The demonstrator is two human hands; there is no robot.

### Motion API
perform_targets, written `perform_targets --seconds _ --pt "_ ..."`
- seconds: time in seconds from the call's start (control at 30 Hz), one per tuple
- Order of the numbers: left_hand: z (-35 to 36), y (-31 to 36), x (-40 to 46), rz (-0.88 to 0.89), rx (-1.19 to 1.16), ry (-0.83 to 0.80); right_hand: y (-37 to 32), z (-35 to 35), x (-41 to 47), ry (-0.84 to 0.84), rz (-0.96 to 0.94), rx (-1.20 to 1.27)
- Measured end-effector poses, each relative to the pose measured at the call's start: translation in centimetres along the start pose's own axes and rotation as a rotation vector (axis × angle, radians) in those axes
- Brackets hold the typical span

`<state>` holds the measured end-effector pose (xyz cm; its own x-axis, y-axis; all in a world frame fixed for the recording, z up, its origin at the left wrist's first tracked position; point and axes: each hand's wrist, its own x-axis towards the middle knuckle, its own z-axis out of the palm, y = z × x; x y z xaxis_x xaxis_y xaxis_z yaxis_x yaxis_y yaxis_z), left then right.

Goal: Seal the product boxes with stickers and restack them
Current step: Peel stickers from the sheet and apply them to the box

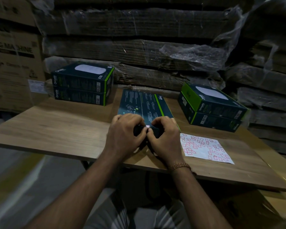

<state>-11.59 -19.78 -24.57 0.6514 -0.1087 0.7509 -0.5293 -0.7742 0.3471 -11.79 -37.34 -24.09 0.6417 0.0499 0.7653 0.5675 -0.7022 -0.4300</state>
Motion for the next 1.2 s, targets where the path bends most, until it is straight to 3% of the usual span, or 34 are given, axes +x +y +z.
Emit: perform_targets --seconds 0.9,1.2 --pt "-0.20 0.08 -0.03 0.010 0.010 -0.010 0.00 0.05 0.11 0.016 0.007 0.026" --pt "-0.36 0.32 -0.34 0.018 -0.014 -0.025 0.22 -0.35 -0.25 -0.049 -0.037 -0.023"
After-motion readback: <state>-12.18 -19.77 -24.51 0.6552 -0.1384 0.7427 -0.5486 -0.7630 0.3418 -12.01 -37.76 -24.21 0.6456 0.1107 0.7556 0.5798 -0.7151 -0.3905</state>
